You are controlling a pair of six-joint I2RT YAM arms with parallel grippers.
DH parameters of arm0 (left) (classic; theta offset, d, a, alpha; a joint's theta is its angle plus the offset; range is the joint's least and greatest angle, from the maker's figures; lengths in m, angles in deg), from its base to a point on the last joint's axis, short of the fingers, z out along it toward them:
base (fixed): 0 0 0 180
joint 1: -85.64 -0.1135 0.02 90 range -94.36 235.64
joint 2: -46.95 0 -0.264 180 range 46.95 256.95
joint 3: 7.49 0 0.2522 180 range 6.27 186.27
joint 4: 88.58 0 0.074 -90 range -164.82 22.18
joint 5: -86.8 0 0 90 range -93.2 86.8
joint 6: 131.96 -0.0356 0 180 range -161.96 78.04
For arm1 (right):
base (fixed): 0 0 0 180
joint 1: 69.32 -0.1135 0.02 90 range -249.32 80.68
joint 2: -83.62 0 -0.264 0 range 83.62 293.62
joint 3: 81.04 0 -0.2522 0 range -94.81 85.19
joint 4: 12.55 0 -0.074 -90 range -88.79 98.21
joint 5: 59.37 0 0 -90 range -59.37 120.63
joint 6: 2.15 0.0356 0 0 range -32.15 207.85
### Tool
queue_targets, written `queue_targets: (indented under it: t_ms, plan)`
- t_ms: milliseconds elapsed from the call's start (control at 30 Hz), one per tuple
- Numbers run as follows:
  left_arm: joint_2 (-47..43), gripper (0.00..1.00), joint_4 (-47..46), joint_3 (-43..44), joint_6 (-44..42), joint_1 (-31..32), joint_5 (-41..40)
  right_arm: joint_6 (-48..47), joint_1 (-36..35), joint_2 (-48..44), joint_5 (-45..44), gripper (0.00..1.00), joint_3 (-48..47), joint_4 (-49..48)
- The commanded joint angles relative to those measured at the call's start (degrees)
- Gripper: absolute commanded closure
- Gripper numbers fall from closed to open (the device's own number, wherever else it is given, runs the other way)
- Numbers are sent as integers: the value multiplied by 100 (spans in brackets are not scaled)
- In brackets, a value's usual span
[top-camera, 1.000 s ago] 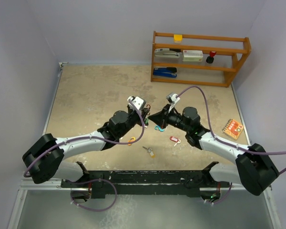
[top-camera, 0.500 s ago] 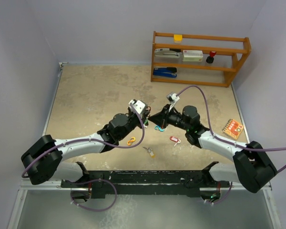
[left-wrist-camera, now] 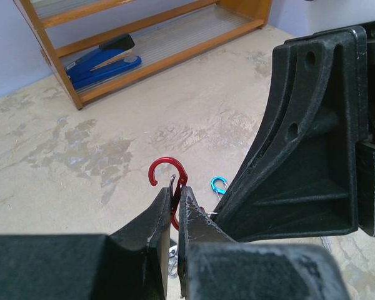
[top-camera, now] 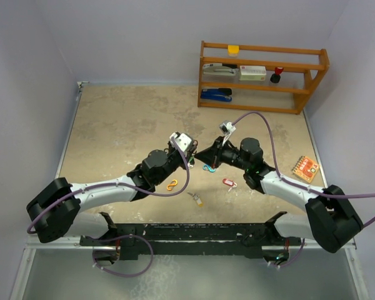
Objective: Put the keys on the keyring
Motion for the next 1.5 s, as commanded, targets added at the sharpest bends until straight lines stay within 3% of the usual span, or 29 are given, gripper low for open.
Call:
queue_targets:
  t_ms: [0,1000,1467]
  plan:
    - [-199,100,-326,-76,-154,71,22,154,64,-10,169,100,-291,-330]
    - [-442,100,-320,-160,-423,240,-23,708,229,284,748,100,-513,-271]
    - [-418,100,-293,-257,-1036,246,196,908,335,148,939,100,-514,-231]
